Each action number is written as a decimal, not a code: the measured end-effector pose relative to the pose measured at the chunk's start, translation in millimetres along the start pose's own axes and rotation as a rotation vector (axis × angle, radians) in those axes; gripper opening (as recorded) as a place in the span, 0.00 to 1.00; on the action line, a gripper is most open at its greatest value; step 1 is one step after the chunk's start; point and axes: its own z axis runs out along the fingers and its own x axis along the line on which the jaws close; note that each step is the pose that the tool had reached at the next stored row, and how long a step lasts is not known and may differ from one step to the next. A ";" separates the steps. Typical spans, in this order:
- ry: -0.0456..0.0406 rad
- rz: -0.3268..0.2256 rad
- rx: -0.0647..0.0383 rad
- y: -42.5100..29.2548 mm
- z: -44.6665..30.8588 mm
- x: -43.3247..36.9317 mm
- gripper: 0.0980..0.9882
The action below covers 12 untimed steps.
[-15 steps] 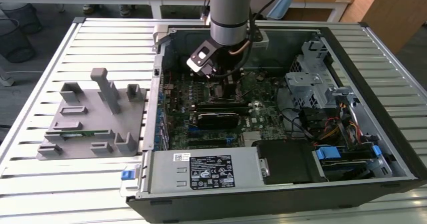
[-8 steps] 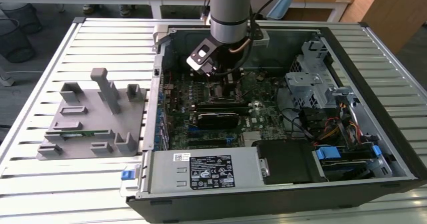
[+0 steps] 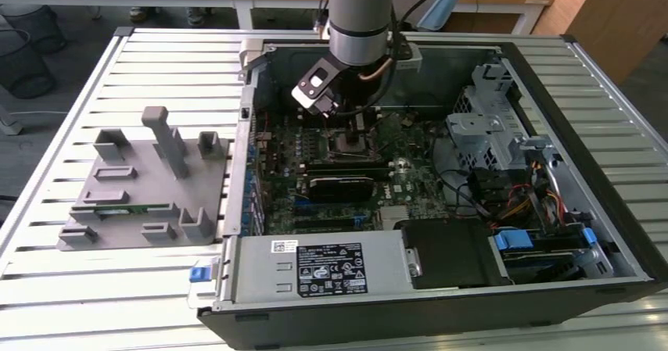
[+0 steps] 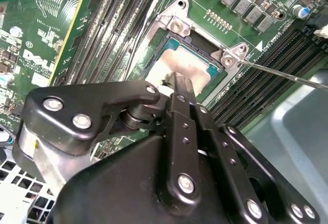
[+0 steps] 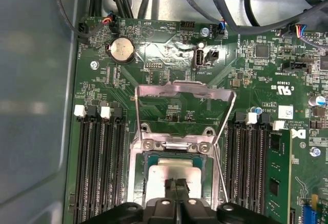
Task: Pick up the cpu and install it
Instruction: 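Place the cpu into insertion slot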
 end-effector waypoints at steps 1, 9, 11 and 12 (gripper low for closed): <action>0.0000 0.000 0.000 0.0 -0.7 0.0 0.02; 0.0000 0.000 0.001 0.3 -5.7 0.0 0.01; 0.0001 0.000 0.001 0.4 -7.6 0.0 0.01; 0.0000 0.000 0.001 0.4 -8.5 0.0 0.01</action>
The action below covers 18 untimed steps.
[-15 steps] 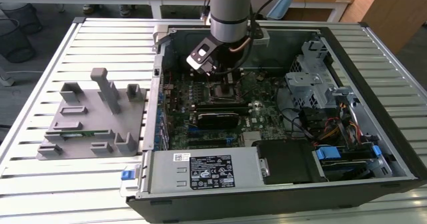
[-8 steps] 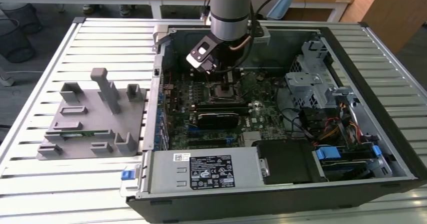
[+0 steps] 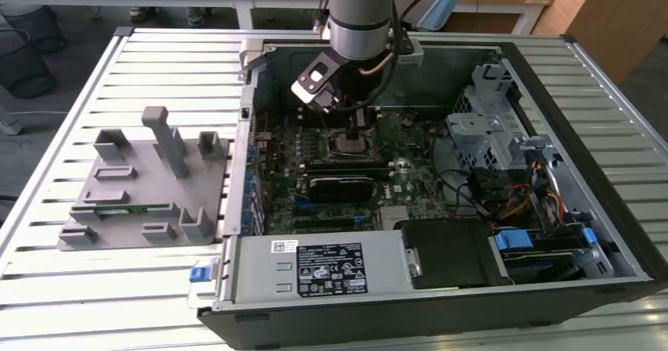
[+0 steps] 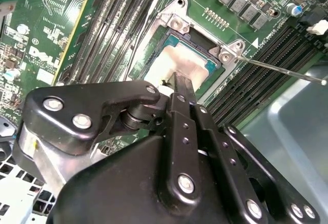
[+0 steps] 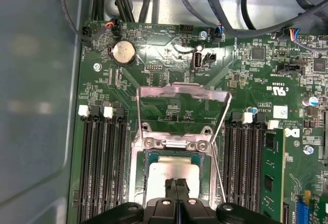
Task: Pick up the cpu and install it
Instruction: 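Place the cpu into insertion slot, then close the cpu cover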
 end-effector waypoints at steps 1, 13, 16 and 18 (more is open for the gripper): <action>0.0001 0.000 0.000 0.0 -0.7 0.0 0.01; 0.0000 0.000 0.001 0.7 -14.1 -0.1 0.01; 0.0001 0.000 0.001 0.8 -17.3 -0.1 0.01; 0.0001 0.000 0.001 1.0 -20.0 -0.1 0.01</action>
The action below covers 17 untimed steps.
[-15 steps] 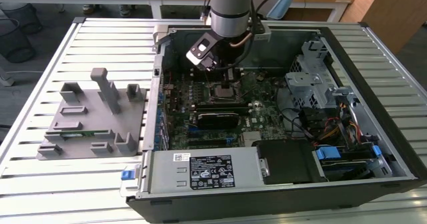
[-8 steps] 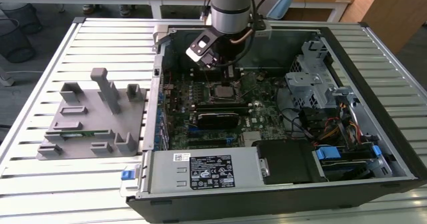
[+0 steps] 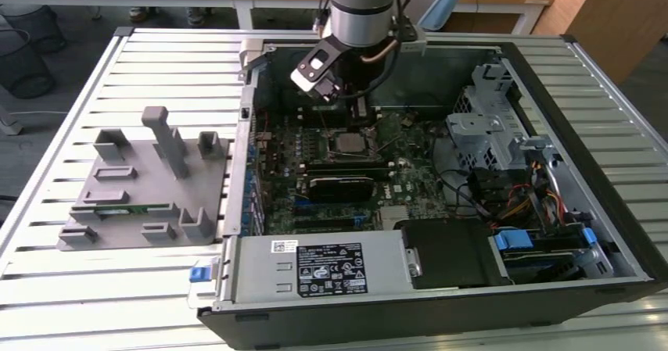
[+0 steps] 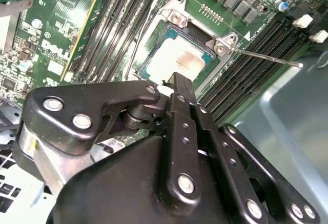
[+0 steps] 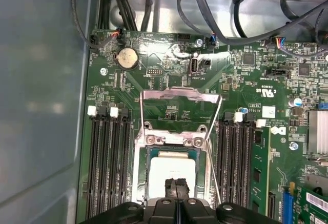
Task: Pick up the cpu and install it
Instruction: 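Close the cpu cover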
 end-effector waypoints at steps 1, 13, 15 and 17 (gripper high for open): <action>0.0000 0.000 0.000 0.1 -1.4 0.0 0.01; -0.0002 0.002 0.000 1.1 -22.1 0.0 0.01; -0.0003 0.003 0.000 1.2 -25.5 -0.1 0.01; 0.0000 0.005 0.001 1.2 -26.0 -1.2 0.01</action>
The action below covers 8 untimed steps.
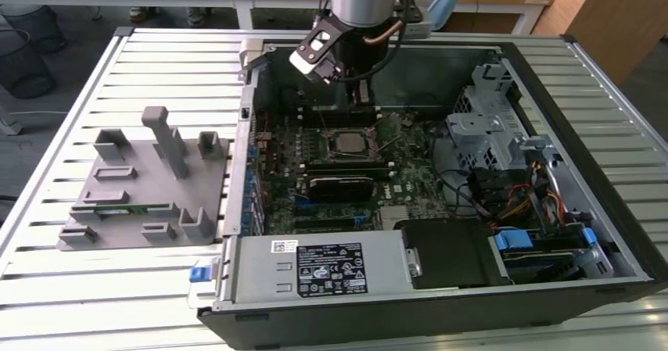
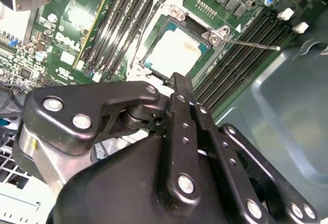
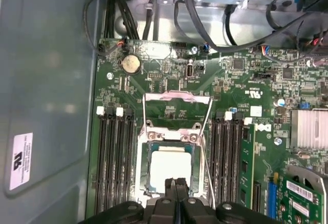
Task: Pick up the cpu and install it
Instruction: 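Close the cpu cover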
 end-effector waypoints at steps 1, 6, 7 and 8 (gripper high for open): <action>0.0000 0.001 0.000 0.0 0.0 -1.6 0.01; -0.0001 0.005 0.000 -0.2 0.1 -7.1 0.01; -0.0002 0.005 0.000 0.2 0.1 -7.1 0.01; -0.0003 0.005 0.001 1.3 0.2 -7.1 0.01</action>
